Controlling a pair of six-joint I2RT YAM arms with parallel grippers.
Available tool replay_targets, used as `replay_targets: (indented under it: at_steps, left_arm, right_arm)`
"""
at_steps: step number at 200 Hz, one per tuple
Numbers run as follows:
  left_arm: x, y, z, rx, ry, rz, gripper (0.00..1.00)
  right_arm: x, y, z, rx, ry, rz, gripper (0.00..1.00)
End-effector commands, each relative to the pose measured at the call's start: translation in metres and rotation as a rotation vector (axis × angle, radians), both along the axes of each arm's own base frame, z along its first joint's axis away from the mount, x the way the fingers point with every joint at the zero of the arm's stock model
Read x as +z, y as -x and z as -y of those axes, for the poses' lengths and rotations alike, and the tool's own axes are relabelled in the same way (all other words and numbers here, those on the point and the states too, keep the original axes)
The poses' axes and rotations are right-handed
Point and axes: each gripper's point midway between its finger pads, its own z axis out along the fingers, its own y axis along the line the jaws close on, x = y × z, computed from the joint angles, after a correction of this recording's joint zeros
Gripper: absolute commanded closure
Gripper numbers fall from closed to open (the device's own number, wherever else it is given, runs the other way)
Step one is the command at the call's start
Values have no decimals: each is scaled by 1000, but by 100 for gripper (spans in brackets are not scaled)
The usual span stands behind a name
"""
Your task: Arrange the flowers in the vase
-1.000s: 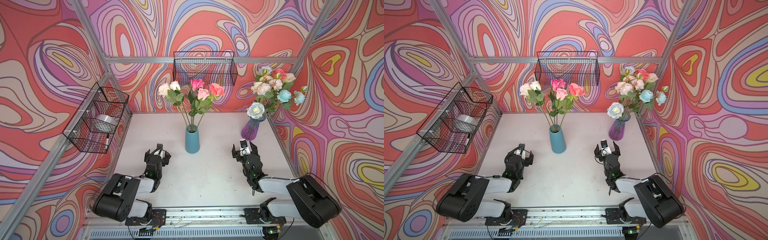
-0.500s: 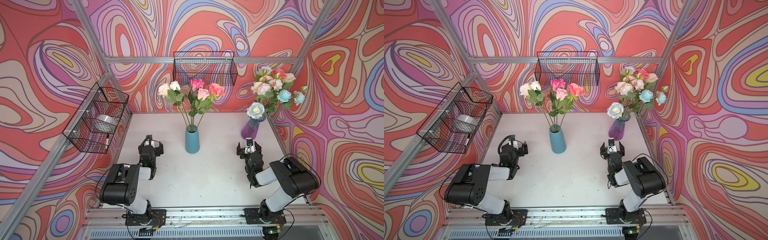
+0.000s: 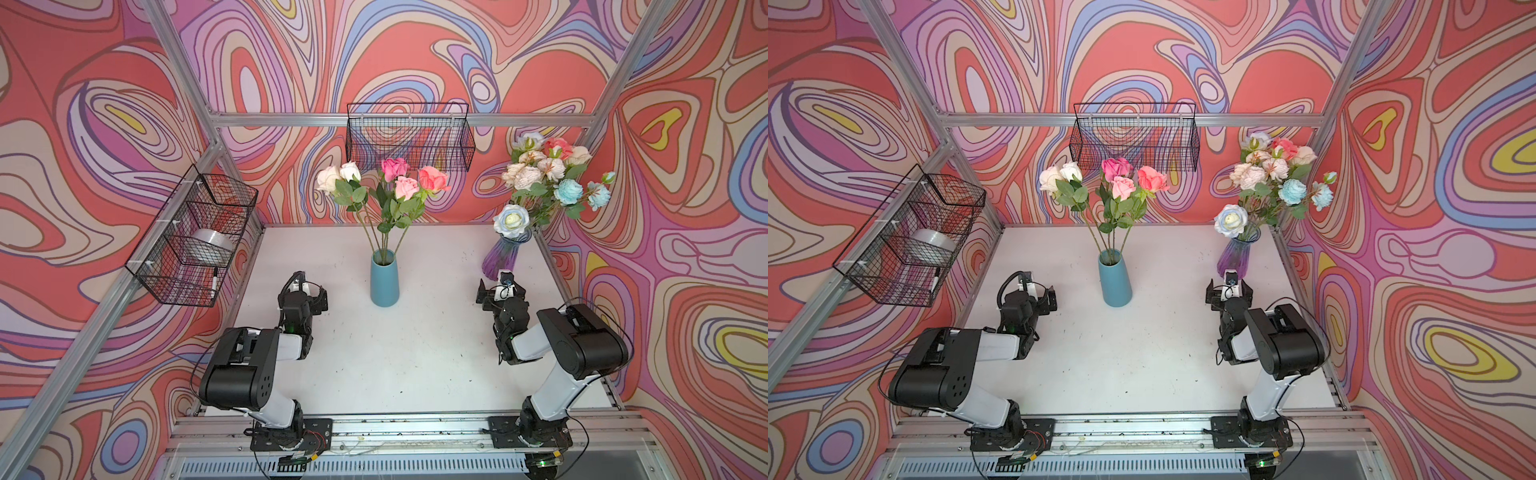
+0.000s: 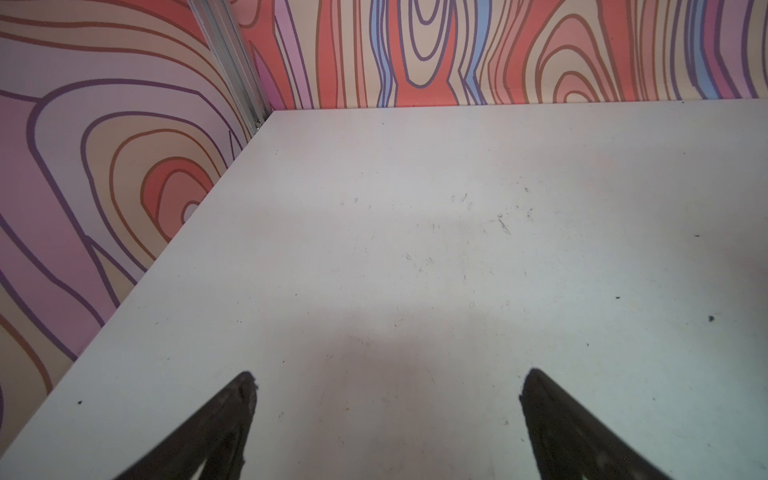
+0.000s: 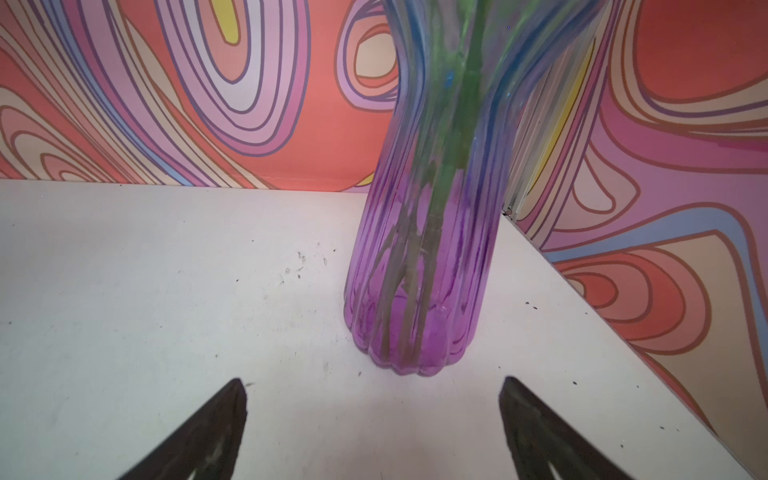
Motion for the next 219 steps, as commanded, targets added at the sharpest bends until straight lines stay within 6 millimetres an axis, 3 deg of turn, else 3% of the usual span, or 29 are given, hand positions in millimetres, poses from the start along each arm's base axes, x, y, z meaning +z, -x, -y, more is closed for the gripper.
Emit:
replay_targets:
  at_steps: [1,219]
  left_arm:
    - [1,1,1,-4,14,5,0]
    - [1,1,1,-4,14,3,0]
  right_arm:
    - [-13,-16,8,27,-81,-110,2]
    - [-14,-17,17,19,-109,-124,2]
